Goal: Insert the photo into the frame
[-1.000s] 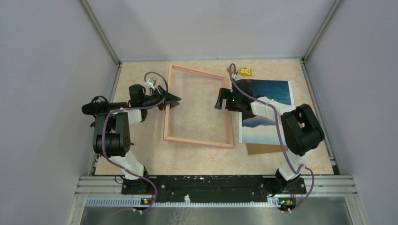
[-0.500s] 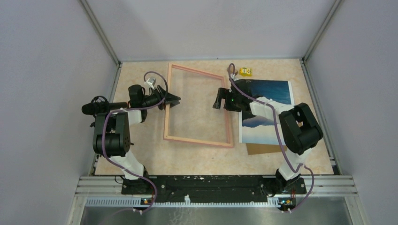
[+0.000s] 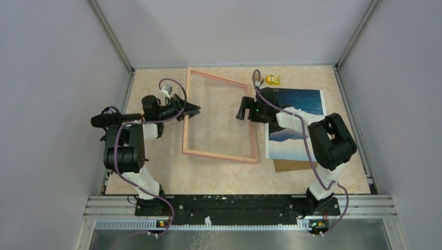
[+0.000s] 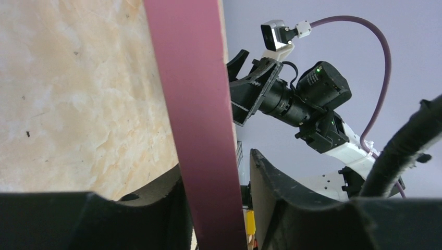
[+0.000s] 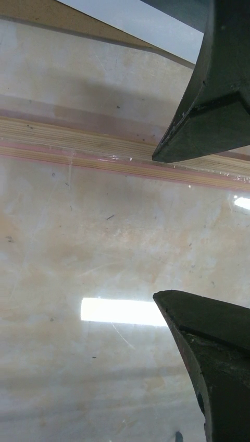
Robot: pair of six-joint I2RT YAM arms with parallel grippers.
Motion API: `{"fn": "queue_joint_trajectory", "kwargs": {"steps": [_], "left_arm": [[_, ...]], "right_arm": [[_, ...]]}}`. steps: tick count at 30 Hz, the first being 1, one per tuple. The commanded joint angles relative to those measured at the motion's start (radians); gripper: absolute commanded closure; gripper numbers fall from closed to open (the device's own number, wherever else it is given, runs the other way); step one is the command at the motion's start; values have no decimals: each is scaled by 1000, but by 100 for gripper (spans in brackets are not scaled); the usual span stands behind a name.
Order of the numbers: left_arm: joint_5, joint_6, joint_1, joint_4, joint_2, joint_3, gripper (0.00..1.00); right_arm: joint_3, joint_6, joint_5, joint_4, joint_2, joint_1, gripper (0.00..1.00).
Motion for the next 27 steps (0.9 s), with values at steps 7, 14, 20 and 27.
{"fn": "queue_joint_trajectory", "kwargs": {"steps": [7, 14, 20, 27], "left_arm": [[38, -126, -5, 287, 41, -36, 54], [28, -35, -4, 136, 26, -20, 48], [-10, 107, -4, -102, 4, 4, 38], [-27, 72, -4, -48, 17, -22, 38]], "right_arm": [[37, 6, -33, 42, 43, 7, 11], [57, -8, -5, 19, 54, 22, 11], [72, -20, 27, 8, 57, 38, 10], [100, -32, 29, -20, 88, 50, 10]]}}
